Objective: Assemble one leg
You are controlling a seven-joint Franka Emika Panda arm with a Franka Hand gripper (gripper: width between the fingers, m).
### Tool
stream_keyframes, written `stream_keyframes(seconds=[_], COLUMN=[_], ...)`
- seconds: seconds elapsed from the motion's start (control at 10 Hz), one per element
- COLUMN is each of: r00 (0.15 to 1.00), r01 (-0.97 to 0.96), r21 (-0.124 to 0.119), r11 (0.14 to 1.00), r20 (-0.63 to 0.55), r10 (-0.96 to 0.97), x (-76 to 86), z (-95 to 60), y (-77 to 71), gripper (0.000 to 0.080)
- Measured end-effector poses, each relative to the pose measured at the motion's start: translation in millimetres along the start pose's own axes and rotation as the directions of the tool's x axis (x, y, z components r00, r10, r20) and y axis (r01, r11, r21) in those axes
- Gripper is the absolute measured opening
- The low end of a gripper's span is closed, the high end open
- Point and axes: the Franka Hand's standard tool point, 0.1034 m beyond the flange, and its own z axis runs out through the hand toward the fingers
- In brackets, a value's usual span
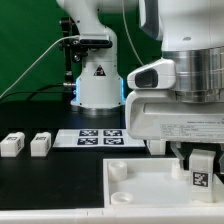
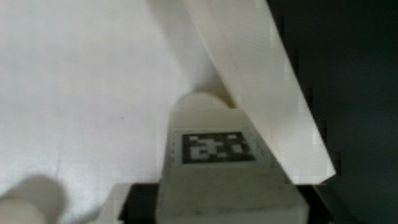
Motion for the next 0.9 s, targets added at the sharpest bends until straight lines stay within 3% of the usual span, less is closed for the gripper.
stream_keyframes(seconds=[0.1,0.2,0.4,0.6,0.8,0.9], r00=[0.997,0.961,0.854,0.627,0.43,0.404], r01=[-0.079,-0.278,-0.52,-0.779,-0.903,-0.915], r21=[0.001,-0.001,0.004,0.008,0.001,0.0], r11=[0.997,0.961,0.854,0.627,0.431,0.404], r20=[0.0,-0.002,0.006,0.031,0.047,0.047], r10=[0.079,0.278,0.52,0.779,0.902,0.914], x=[-0.2,0.5,0.9,0.0,-1.1,-1.7], z=[0.1,0.5,0.9,2.0,2.2,2.2], y=[-0.3,-0.5,-0.4,-1.8,-4.2,-4.8], gripper=[0.029,0.029,0.0291,0.0291,0.0291,0.0291])
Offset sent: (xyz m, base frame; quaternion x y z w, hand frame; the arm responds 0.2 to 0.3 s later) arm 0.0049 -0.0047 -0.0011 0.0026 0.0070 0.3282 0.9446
